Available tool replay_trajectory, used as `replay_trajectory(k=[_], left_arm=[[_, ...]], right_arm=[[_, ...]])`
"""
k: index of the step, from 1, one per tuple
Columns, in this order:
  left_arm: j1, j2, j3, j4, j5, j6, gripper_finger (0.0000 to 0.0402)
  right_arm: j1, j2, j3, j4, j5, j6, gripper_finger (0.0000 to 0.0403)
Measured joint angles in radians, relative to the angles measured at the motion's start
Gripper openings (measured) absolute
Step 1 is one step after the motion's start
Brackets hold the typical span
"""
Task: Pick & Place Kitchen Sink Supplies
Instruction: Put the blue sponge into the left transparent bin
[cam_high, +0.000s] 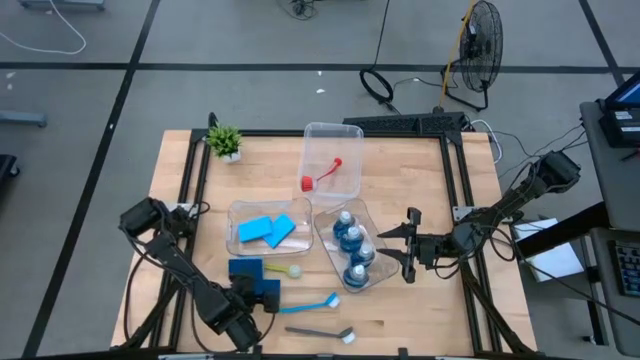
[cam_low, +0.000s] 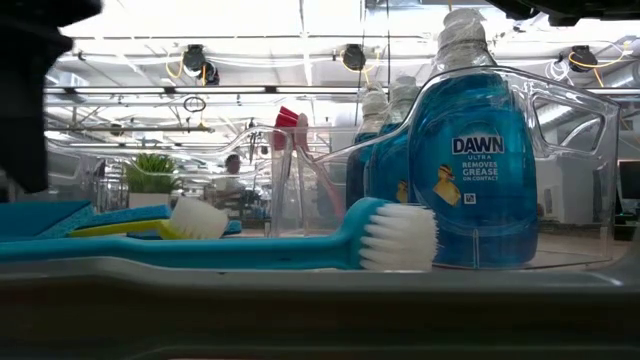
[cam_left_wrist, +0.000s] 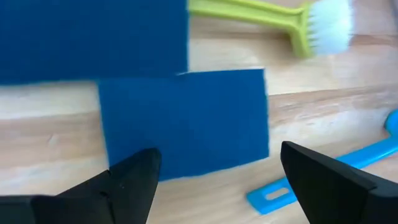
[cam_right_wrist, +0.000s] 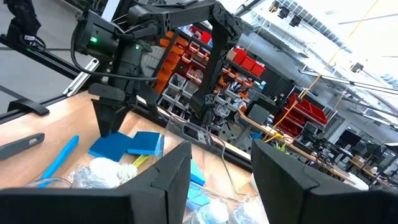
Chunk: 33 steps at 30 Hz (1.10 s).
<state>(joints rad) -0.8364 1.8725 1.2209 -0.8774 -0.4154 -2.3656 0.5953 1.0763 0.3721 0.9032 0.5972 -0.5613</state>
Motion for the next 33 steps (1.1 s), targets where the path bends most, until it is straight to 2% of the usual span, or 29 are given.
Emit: replay_trajectory(k=[5,10,13,23,28,33], left_arm=[[0.028,0.0,0.0,0.063,-0.033,0.148,0.0335],[0.055,0.0,0.0,0.055,0.033,0.442,0.0335],[0.066,0.0,0.0,0.078,0.032,0.63,0.0335],[0.08,0.001,0.0,0.088,0.049,1.089,0.0335],[0.086,0.007,0.0,0.087,0.11,1.255,0.0335],[0.112,0.013,0.0,0.03,0.133,1.337,0.0335]], right_arm=[[0.0,0.0,0.0,-0.003,0.0,0.0,0.0155],[0.0,0.0,0.0,-0.003,0.0,0.0,0.0155],[0.0,0.0,0.0,-0.003,0.0,0.0,0.0155],[0.0,0.0,0.0,-0.003,0.0,0.0,0.0155],[0.0,0.0,0.0,-0.003,0.0,0.0,0.0155],[0.0,0.0,0.0,-0.003,0.0,0.0,0.0155]])
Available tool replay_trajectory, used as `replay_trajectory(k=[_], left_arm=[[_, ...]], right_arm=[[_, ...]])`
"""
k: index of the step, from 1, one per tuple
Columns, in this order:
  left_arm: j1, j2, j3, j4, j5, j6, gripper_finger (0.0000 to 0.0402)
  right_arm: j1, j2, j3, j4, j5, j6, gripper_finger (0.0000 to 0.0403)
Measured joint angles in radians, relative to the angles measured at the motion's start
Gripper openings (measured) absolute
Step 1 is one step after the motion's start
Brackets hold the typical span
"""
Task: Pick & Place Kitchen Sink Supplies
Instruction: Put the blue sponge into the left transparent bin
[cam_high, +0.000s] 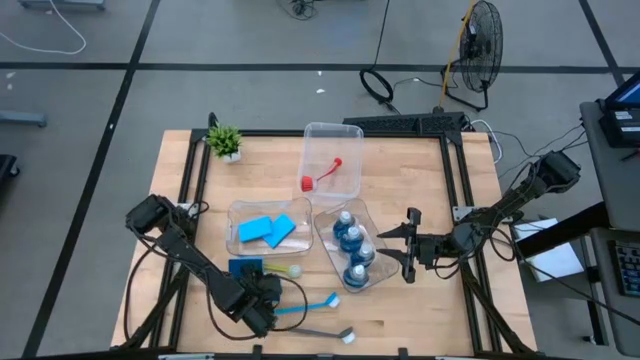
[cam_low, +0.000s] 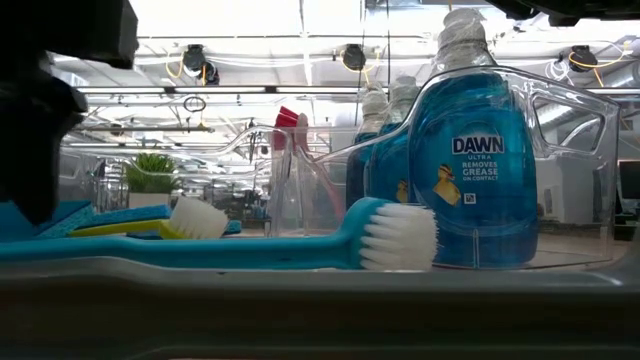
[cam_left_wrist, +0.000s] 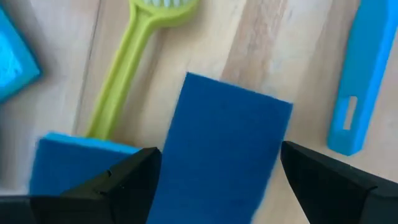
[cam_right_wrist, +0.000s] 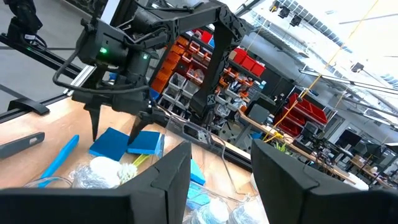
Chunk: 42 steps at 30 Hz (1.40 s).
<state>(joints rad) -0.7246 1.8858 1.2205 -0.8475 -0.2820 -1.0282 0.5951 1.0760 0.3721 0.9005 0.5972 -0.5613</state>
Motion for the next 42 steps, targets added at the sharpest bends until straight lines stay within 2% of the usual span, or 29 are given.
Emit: replay_trajectory(k=[7,13,17,20,23,29,32,38,42], left_arm=[[0.05,0.0,0.0,-0.038,0.006,0.088,0.0335],[0.07,0.0,0.0,0.004,0.075,0.129,0.0335],[0.071,0.0,-0.041,0.034,0.091,0.101,0.0335],[0.071,-0.009,-0.106,0.117,0.121,0.058,0.0335],[0.066,-0.012,-0.159,0.201,0.105,0.028,0.0335],[0.065,-0.011,-0.175,0.217,0.096,0.011,0.0328],[0.062,-0.011,-0.176,0.217,0.096,-0.006,0.0288],[0.063,-0.01,-0.179,0.21,0.061,-0.1,0.0141],[0.064,-0.01,-0.181,0.217,0.06,-0.159,0.0078]], right_arm=[[0.0,0.0,0.0,0.0,0.0,0.0,0.0155],[0.0,0.0,0.0,0.0,0.0,0.0,0.0155],[0.0,0.0,0.0,0.0,0.0,0.0,0.0155],[0.0,0.0,0.0,0.0,0.0,0.0,0.0155],[0.0,0.0,0.0,0.0,0.0,0.0,0.0155],[0.0,0.0,0.0,0.0,0.0,0.0,0.0155],[0.0,0.0,0.0,0.0,0.0,0.0,0.0155],[0.0,0.0,0.0,0.0,0.0,0.0,0.0155],[0.0,0.0,0.0,-0.001,0.0,0.0,0.0155]])
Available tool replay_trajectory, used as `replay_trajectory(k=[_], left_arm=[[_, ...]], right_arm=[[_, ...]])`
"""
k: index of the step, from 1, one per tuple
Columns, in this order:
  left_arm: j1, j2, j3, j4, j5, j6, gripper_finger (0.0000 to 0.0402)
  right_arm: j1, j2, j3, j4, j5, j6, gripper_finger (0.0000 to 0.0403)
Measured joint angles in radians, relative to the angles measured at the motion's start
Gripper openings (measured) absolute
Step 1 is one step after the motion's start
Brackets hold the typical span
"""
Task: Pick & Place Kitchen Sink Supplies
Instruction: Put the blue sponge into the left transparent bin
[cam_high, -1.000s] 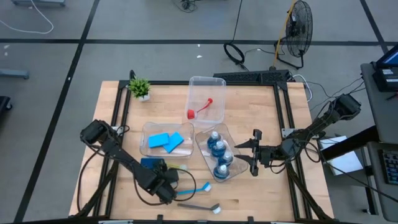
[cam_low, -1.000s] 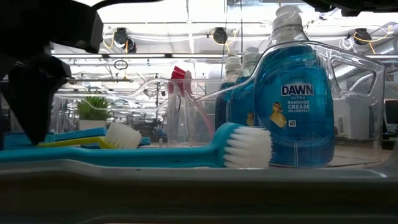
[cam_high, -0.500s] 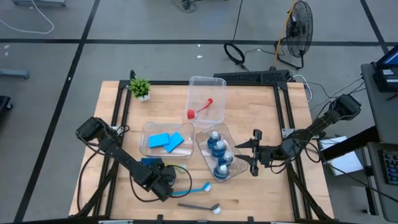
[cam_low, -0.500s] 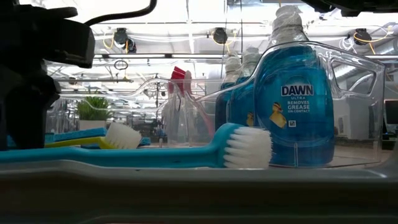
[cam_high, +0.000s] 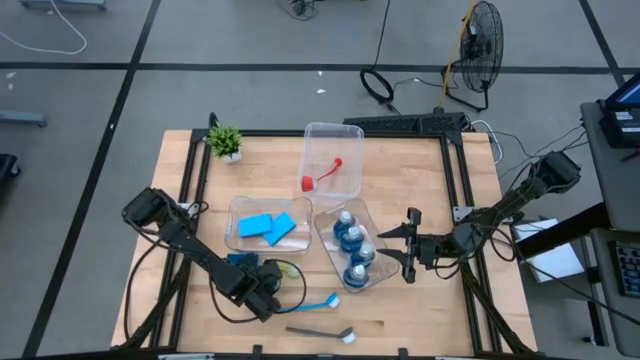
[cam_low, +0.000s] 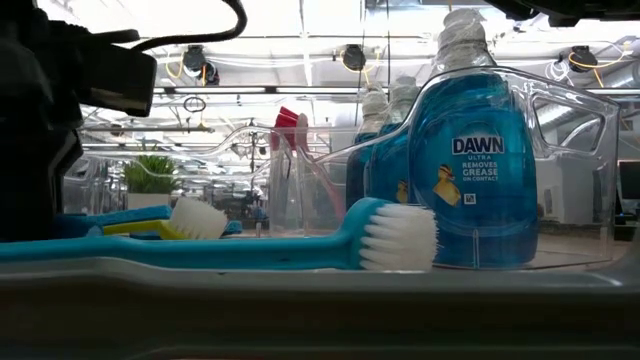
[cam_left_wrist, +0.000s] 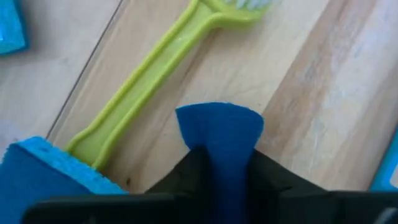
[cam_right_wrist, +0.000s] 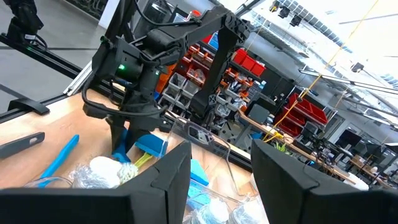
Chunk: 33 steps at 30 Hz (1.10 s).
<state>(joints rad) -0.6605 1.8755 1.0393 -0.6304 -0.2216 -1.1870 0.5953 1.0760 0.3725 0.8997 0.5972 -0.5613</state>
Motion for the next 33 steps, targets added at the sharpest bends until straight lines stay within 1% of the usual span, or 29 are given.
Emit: replay_trajectory(k=[4,7,8,11,15,18,20,23,27,33], left_arm=[[-0.014,-0.02,0.025,0.005,-0.004,0.004,0.0034],[-0.032,-0.057,0.07,0.012,-0.008,0.009,0.0033],[-0.038,-0.078,0.094,0.014,-0.026,0.009,0.0032],[-0.052,-0.14,0.167,0.003,-0.14,0.044,0.003],[-0.043,-0.194,0.261,-0.051,-0.331,0.179,0.003],[-0.015,-0.244,0.317,-0.137,-0.453,0.28,0.0029],[0.017,-0.262,0.337,-0.205,-0.502,0.335,0.0029],[0.075,-0.3,0.339,-0.308,-0.52,0.389,0.0029],[0.165,-0.324,0.34,-0.455,-0.483,0.4,0.0029],[0.271,-0.326,0.34,-0.574,-0.418,0.402,0.0068]], right_arm=[[0.0,0.0,0.0,0.0,0.0,0.0,0.0155],[0.0,0.0,0.0,0.0,0.0,0.0,0.0155],[0.0,0.0,0.0,0.0,0.0,0.0,0.0155],[0.0,0.0,0.0,0.0,0.0,0.0,0.0155],[0.0,0.0,0.0,0.0,0.0,0.009,0.0155],[0.0,0.0,0.0,0.0,0.0,0.019,0.0155],[0.0,0.0,0.0,0.0,0.0,0.025,0.0155],[0.0,0.0,0.0,-0.001,0.0,0.026,0.0155],[0.002,0.0,0.0,-0.003,0.0,0.027,0.0155],[0.002,0.0,0.0,-0.013,0.002,0.027,0.0155]])
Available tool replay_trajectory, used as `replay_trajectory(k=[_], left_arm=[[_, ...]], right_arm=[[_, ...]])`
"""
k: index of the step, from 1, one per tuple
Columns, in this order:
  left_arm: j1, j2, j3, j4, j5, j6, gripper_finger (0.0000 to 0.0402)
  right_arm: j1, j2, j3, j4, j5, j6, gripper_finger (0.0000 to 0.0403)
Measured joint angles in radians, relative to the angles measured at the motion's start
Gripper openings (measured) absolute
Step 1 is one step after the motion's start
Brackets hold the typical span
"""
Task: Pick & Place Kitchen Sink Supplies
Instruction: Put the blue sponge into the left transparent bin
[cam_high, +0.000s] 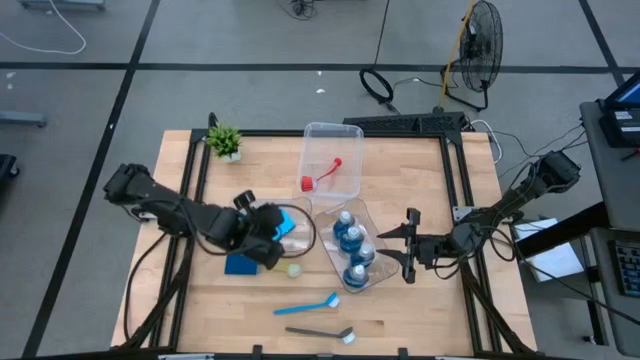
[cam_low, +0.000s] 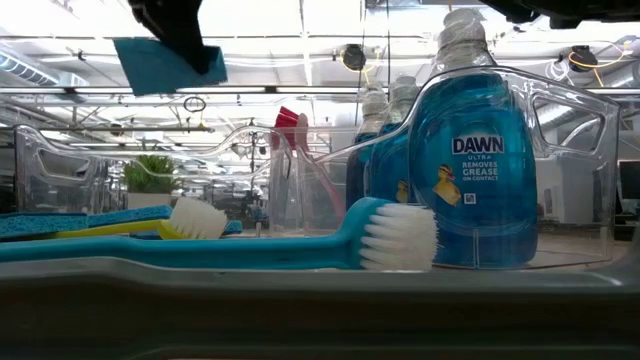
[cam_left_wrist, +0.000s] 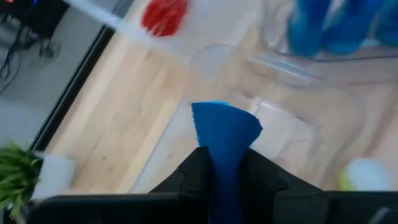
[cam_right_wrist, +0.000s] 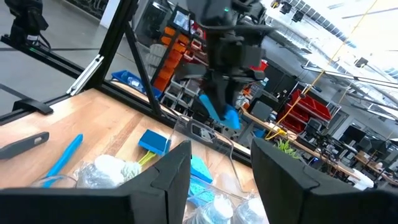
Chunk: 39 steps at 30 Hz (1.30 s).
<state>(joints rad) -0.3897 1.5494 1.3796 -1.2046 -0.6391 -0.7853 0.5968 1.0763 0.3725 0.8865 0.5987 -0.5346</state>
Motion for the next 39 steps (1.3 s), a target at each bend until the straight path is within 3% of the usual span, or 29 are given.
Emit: replay_trajectory(k=[6,9,14,20,24,30,39], left_arm=[[0.065,0.0,0.0,-0.013,0.025,-0.057,0.0091],[0.092,0.0,0.0,-0.03,0.087,-0.133,0.011],[0.123,0.0,0.001,-0.067,0.175,-0.196,0.0169],[0.12,0.0,0.001,-0.169,0.177,-0.24,0.0254],[0.105,0.0,0.001,-0.23,0.174,-0.318,0.0288],[0.037,0.0,0.001,-0.365,0.251,-0.505,0.0297],[-0.166,-0.002,-0.002,-0.343,0.408,-0.837,0.0293]], right_arm=[[0.0,0.0,0.0,-0.002,0.001,0.0,0.0155],[0.0,0.0,0.0,-0.002,0.001,0.0,0.0155],[0.0,0.0,0.0,-0.002,0.002,0.004,0.0155],[0.0,0.0,0.0,-0.002,0.002,0.004,0.0155],[0.0,0.0,0.0,-0.002,0.002,0.004,0.0155],[0.0,0.0,0.0,-0.012,0.002,0.014,0.0155],[0.0,0.0,0.0,-0.016,0.002,0.029,0.0155]])
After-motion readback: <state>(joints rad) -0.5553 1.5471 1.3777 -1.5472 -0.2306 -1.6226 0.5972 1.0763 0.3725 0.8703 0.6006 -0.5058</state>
